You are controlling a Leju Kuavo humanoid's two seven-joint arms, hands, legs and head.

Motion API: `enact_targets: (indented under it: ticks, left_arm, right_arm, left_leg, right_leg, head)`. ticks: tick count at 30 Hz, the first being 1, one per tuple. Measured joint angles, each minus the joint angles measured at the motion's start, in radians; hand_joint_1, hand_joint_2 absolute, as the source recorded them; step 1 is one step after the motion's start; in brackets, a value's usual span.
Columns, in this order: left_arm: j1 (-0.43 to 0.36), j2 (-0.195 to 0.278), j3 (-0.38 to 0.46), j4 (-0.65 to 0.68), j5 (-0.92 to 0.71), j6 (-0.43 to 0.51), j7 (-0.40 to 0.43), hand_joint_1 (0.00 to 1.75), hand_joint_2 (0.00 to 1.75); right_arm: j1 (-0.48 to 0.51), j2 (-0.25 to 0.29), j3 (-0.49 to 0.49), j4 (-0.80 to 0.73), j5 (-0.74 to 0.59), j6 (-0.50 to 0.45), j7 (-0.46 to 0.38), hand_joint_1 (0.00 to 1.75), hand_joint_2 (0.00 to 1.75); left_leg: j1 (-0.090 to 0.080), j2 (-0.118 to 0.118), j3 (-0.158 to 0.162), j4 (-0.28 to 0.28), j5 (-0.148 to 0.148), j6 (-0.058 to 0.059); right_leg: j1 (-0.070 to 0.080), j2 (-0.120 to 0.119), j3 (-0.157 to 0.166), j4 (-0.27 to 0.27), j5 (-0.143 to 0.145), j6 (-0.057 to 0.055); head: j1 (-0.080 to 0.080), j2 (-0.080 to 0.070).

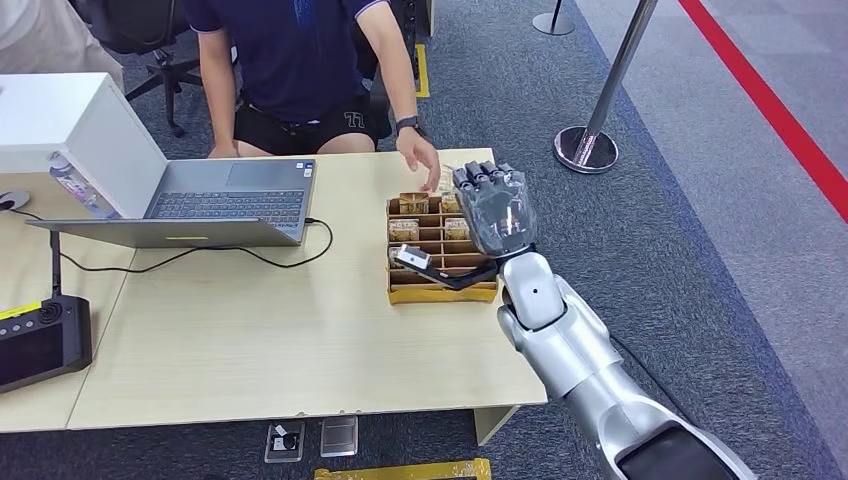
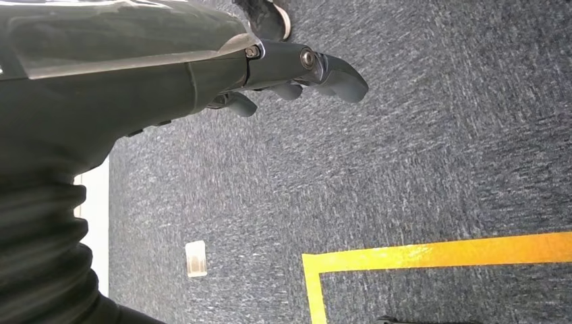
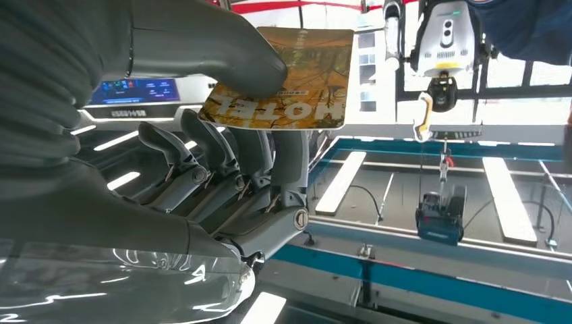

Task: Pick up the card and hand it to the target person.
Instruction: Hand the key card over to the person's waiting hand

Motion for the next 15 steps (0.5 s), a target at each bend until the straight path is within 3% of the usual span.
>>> enact_targets:
  ticks: [5,15]
  left_arm:
    - [-0.003,0.000,0.000,0.000,-0.003,0.000,0.004,0.00,1.75]
    - [-0.004,-0.002,0.001,0.000,-0.002,0.006,0.003,0.00,1.75]
  right_arm:
    - [-0.059,0.008,0.037,0.066,0.000,0.000,0.035,1.61,1.75]
    - [-0.164,0.066,0.041,0.251,0.000,-0.001,-0.003,1.61,1.75]
  left_leg:
    - [0.000,0.000,0.000,0.000,0.000,0.000]
    - [0.000,0.000,0.000,0.000,0.000,0.000]
  right_leg:
    - [0.000,0.000,0.000,0.000,0.000,0.000]
    - [0.000,0.000,-0.001,0.001,0.000,0.000]
  head:
    - [0.000,0.000]
    - [0.000,0.000]
